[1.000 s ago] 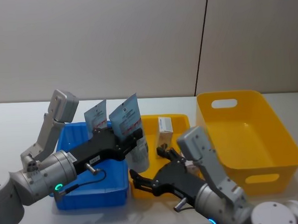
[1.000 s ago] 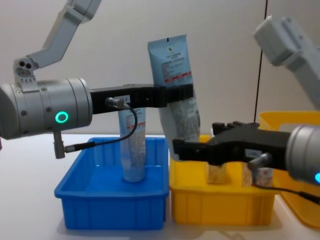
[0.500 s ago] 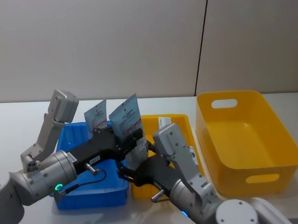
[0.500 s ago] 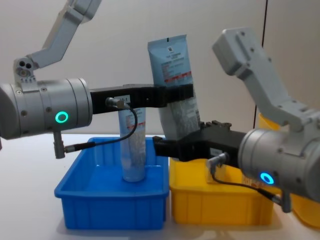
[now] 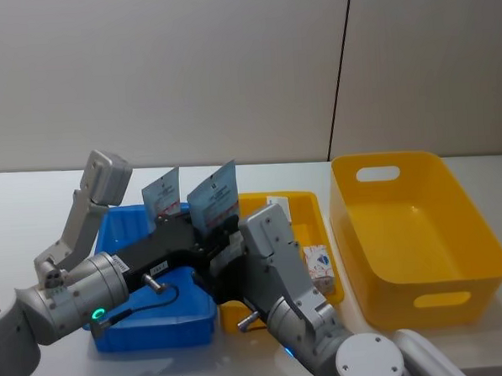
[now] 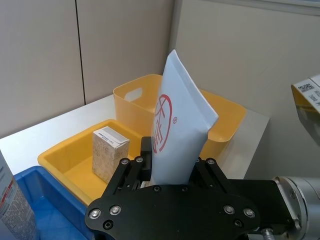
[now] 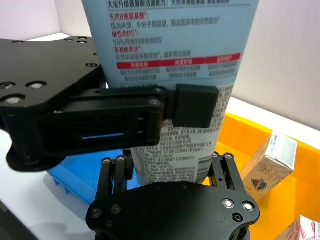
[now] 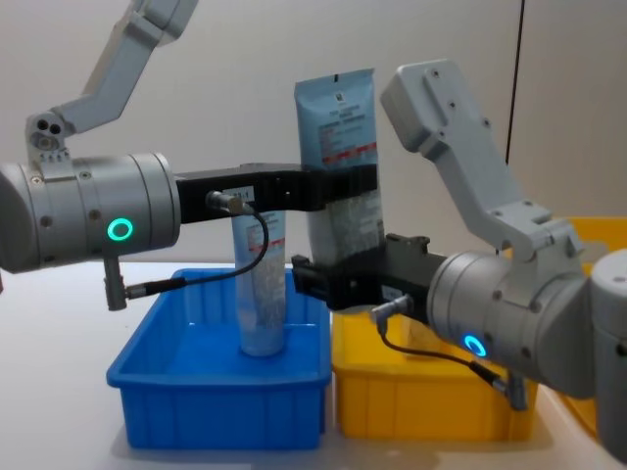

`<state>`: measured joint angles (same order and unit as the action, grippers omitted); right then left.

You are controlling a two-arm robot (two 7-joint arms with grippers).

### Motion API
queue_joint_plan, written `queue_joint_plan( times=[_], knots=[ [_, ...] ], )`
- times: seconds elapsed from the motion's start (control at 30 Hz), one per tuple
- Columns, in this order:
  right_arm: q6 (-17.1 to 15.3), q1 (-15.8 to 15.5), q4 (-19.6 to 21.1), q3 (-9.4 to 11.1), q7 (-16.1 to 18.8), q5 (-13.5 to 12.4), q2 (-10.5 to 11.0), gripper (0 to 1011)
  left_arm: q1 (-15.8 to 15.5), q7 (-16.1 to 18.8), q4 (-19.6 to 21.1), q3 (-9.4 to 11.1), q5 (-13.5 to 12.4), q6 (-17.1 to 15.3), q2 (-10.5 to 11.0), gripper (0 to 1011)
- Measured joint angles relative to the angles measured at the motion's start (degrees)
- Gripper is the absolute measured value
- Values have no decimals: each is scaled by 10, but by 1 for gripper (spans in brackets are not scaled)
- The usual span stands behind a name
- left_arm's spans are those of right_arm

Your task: Bimanual collaborative sorting of washing and personal care products

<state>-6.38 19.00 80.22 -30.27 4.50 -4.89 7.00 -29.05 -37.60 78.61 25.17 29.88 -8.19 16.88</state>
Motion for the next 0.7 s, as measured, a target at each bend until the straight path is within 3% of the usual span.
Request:
queue_joint_plan(
  times=[0.2, 0.7],
  knots=[
    [4, 3, -8, -1, -6, 5, -6, 617, 0, 0, 0, 0, 0, 0, 0, 318],
    [8, 6, -15, -2, -11, 10, -12, 513, 0, 0, 0, 0, 0, 0, 0, 318]
  ],
)
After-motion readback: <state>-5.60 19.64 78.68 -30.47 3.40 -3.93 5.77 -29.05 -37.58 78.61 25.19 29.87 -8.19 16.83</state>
